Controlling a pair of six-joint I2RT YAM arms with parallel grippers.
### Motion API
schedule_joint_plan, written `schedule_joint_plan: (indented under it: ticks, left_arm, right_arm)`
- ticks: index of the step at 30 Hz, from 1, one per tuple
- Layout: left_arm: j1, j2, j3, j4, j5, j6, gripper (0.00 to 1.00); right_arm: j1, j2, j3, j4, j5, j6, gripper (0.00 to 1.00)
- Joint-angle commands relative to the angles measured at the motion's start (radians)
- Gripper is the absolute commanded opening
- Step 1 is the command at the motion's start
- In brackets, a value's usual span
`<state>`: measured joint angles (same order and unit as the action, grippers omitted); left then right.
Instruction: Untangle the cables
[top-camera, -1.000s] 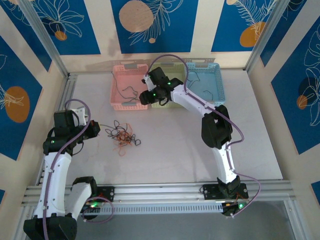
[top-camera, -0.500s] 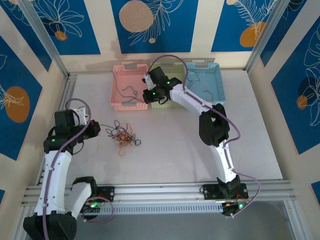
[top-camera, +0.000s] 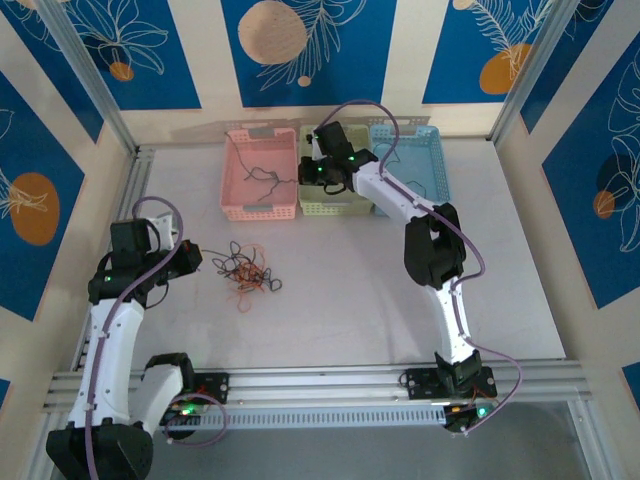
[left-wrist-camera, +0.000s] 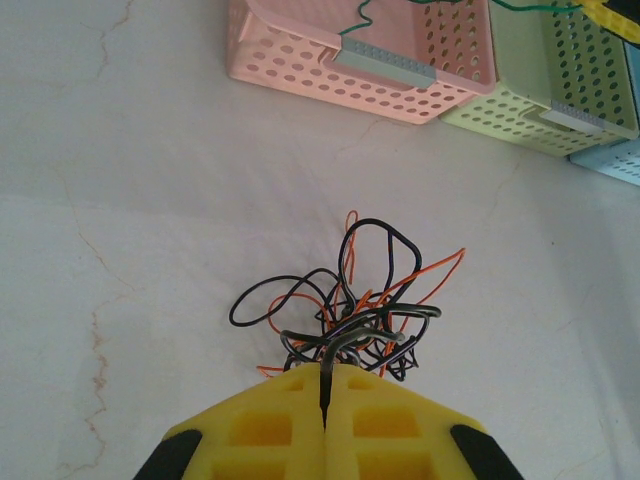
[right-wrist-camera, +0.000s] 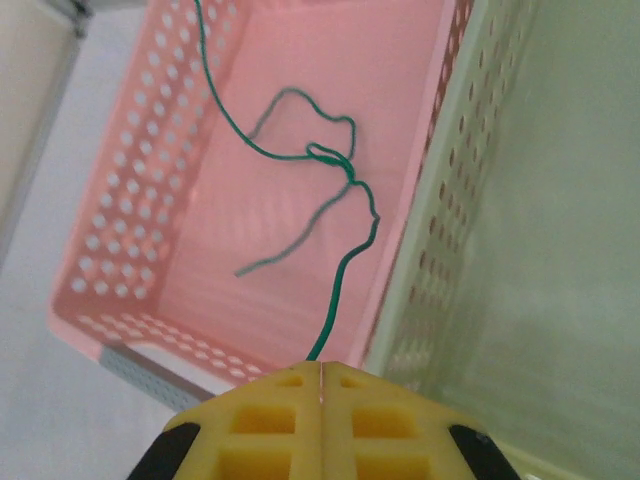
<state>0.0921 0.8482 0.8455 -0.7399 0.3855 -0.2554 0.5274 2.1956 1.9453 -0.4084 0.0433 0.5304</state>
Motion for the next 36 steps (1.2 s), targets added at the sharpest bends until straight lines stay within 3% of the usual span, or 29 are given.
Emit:
schedule_joint_plan:
  ticks: [1,10,16,21,27,36]
  left_arm:
    - [-0.013,-0.004,-0.003,0.009,0.027,-0.007,0.00]
    - [-0.015,-0.010,-0.003,0.008,0.024,-0.007,0.00]
    - [-0.014,-0.011,-0.003,0.007,0.022,-0.007,0.00]
    - [-0.014,-0.009,-0.003,0.007,0.021,-0.007,0.00]
    - [-0.015,-0.011,-0.003,0.007,0.018,-0.007,0.00]
    - [-0.014,-0.009,-0.003,0.005,0.016,-0.007,0.00]
  right_arm:
    - [-0.016,-0.025,-0.056,0.085,-0.054,0.147,0.00]
    - [-0.009,-0.028,-0.104,0.206,-0.188,0.190,0.00]
    - [0.009,-0.061,-0.126,0.223,-0.200,0.010,0.00]
    - [0.013,-0.150,-0.250,0.363,-0.242,-0.118,0.00]
    - [0.007,-0.232,-0.363,0.518,-0.319,-0.189,0.00]
    - [0.005,-0.305,-0.427,0.653,-0.328,-0.236,0.00]
